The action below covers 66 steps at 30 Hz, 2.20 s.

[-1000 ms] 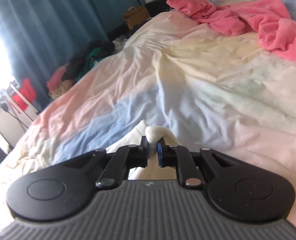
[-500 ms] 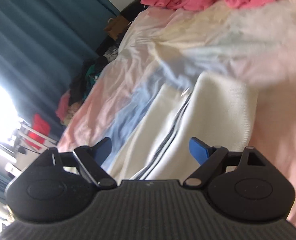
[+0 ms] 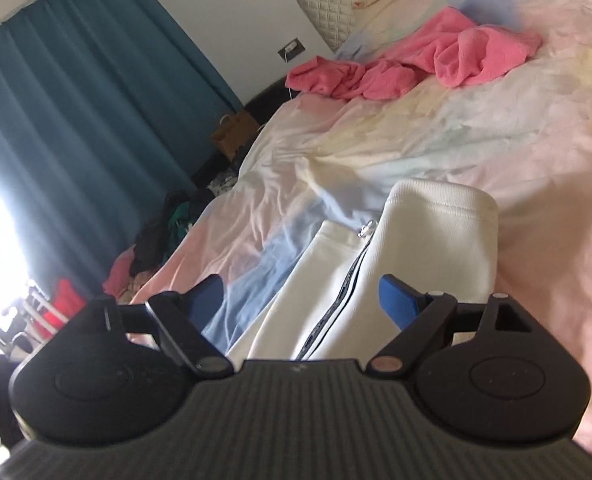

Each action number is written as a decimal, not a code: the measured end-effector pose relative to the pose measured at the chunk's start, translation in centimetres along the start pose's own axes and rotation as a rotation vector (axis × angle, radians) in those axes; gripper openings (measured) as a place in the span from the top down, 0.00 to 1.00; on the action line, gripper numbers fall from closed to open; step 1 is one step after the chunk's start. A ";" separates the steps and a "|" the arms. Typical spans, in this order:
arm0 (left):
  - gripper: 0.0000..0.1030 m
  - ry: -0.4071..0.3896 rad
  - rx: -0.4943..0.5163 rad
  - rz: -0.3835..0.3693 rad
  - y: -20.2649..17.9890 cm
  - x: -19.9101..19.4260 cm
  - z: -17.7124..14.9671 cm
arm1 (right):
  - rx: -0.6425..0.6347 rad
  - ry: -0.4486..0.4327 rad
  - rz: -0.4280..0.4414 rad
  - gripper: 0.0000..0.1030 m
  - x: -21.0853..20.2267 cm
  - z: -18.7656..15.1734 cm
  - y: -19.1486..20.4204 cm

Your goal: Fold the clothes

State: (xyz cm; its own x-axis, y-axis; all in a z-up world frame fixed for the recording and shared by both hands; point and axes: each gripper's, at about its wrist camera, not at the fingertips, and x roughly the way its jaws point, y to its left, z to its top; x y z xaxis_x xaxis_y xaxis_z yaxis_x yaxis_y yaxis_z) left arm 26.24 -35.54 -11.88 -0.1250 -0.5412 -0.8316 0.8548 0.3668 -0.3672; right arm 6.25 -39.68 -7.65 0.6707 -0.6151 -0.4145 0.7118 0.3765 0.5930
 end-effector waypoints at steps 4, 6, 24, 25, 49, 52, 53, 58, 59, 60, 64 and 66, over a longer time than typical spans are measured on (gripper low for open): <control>0.74 0.041 -0.060 -0.004 0.8 2.1 1.2 | 0.031 0.047 -0.002 0.16 1.5 -0.5 -0.5; 0.95 0.062 -0.090 -0.006 1.2 3.2 1.8 | 0.055 0.070 -0.007 0.16 2.0 -0.7 -0.9; 0.93 -0.115 0.135 0.506 -4.5 2.4 4.5 | 0.053 0.056 0.011 0.16 1.5 -0.5 -0.7; 0.86 -0.133 0.130 0.517 -4.4 2.2 4.3 | 0.047 0.058 0.018 0.16 1.5 -0.5 -0.7; 0.32 -0.719 -0.362 0.825 -10.3 -25.6 -26.3 | -0.425 0.170 0.311 0.16 -3.8 -1.9 6.9; 0.29 -0.754 -0.375 0.838 -11.3 -26.8 -29.3 | -0.504 0.227 0.375 0.16 -4.7 -3.0 8.3; 0.29 -0.764 -0.383 0.827 -11.3 -27.1 -30.1 | -0.524 0.251 0.392 0.17 -4.9 -3.4 8.8; 0.28 -0.778 -0.445 0.840 -10.3 -27.5 -33.0 | -0.680 0.281 0.435 0.17 -6.6 -6.3 10.8; 0.28 -0.777 -0.451 0.839 -10.1 -27.6 -33.4 | -0.702 0.289 0.439 0.17 -6.7 -6.9 11.1; 0.27 -0.777 -0.456 0.837 -10.0 -27.7 -33.7 | -0.724 0.299 0.442 0.17 -6.9 -7.5 11.4; 0.18 -0.788 -0.472 0.844 -9.4 -28.0 -34.6 | -0.779 0.328 0.439 0.17 -6.7 -9.2 11.9; 0.17 -0.789 -0.480 0.850 -9.1 -28.1 -34.9 | -0.783 0.334 0.437 0.17 -6.6 -9.5 12.1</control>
State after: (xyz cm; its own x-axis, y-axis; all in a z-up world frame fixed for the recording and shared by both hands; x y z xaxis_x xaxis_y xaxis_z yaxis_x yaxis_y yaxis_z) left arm 4.36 2.72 0.24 0.8517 -0.2425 -0.4645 0.2267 0.9697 -0.0907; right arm 12.38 -24.53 -4.29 0.8489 -0.1262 -0.5133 0.2405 0.9570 0.1625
